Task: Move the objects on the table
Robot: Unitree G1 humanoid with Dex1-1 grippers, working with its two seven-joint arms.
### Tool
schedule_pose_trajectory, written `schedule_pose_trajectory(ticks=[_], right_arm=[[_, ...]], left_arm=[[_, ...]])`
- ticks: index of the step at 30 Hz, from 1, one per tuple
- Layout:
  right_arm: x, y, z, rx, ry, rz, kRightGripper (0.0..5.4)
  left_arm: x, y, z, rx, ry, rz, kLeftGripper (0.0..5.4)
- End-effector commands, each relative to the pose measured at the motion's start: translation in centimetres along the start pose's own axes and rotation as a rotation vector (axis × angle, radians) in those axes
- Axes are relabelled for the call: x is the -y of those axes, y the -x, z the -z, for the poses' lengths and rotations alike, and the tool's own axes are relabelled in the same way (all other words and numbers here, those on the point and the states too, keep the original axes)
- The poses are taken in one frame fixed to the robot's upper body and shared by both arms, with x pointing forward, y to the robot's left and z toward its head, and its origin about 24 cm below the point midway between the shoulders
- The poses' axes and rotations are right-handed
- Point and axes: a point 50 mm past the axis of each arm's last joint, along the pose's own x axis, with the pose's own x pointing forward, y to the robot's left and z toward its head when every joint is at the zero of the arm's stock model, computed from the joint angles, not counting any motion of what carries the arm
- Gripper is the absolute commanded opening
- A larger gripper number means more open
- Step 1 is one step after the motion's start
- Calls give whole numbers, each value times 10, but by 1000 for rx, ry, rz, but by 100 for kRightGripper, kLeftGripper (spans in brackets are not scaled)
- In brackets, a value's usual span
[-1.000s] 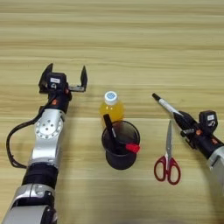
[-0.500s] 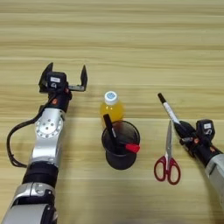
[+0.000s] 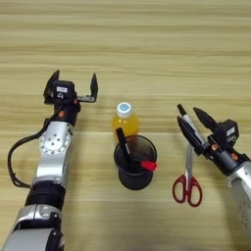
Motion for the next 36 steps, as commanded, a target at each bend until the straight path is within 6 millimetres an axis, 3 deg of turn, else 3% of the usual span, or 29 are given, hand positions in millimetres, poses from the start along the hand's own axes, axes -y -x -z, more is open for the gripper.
schedule_pose_trajectory(ticks=[1, 16, 29, 36], right_arm=[[-1, -4, -7, 23, 26, -63, 363], [-16, -40, -32, 20, 6, -369, 535], [-22, -83, -36, -146, 15, -427, 538], [-23, -96, -34, -217, 6, -442, 538]], left_arm=[[2, -3, -2, 11, 2, 11, 540], [5, -3, -1, 10, 5, 15, 540], [9, -4, 0, 12, 9, 16, 540], [10, -4, 0, 13, 11, 15, 540]])
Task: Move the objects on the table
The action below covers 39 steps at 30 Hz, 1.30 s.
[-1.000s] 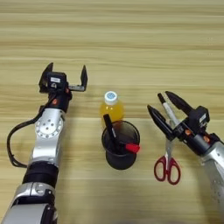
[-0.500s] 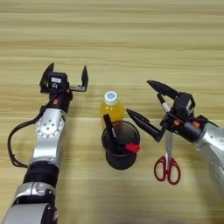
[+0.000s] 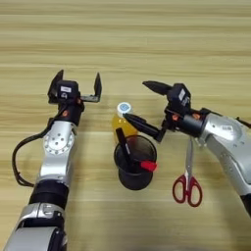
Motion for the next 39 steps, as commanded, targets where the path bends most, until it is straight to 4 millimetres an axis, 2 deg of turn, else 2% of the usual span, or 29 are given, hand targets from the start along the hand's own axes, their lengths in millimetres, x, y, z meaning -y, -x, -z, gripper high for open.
schedule_pose_trajectory(ticks=[1, 5, 23, 36, 39], right_arm=[[4, -7, 0, -48, 3, -6, 538], [6, -11, 4, -84, 17, -4, 538], [-4, -20, 18, -133, 39, -60, 345], [-15, -32, 18, -102, 26, -100, 187], [-16, -33, 19, -102, 24, -101, 178]], left_arm=[[2, -2, -1, 6, -4, 7, 540], [3, -2, -1, 7, -4, 7, 540], [3, -2, -2, 8, -3, 6, 540], [3, -2, -2, 8, -3, 5, 540], [3, -2, -2, 8, -3, 5, 540]])
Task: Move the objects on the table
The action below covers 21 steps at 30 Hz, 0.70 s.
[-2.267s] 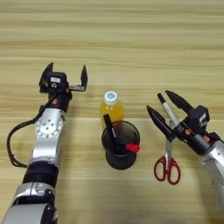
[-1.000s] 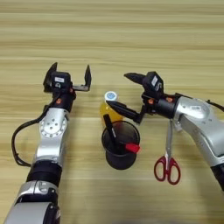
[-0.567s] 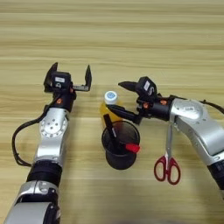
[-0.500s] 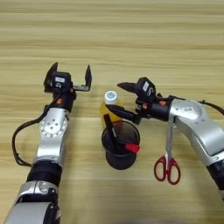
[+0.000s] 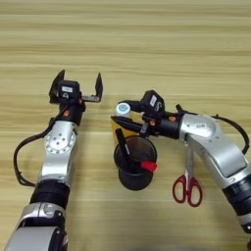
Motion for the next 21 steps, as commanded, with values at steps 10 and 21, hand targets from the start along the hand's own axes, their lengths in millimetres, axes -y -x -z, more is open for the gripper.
schedule_pose_trajectory(ticks=[10, 21], right_arm=[[6, -2, 2, -15, 9, 10, 178], [28, -1, -18, 30, 46, 65, 178]], left_arm=[[1, -2, -2, 9, -4, 2, 540], [2, -3, -5, 21, 4, -2, 540]])
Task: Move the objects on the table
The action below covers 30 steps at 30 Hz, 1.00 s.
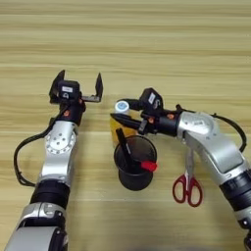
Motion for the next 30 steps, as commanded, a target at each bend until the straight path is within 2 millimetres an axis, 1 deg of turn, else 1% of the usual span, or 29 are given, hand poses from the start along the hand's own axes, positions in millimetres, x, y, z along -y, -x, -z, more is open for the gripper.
schedule_pose_trajectory(ticks=[1, 6, 14, 22, 27, 30], right_arm=[[15, -1, -20, 45, 48, 33, 178], [21, -1, -27, 67, 55, 49, 178], [30, 1, -33, 86, 61, 81, 178], [49, 5, -43, 106, 83, 136, 178], [60, 8, -49, 118, 98, 172, 178], [70, 11, -55, 129, 110, 207, 178]], left_arm=[[1, -3, -5, 23, 3, -2, 540], [1, -2, -6, 33, 15, -6, 540], [2, -1, -7, 40, 21, -2, 540], [4, -1, -11, 66, 41, 12, 540], [11, 3, -17, 109, 83, 77, 540], [14, 5, -19, 123, 98, 109, 540]])
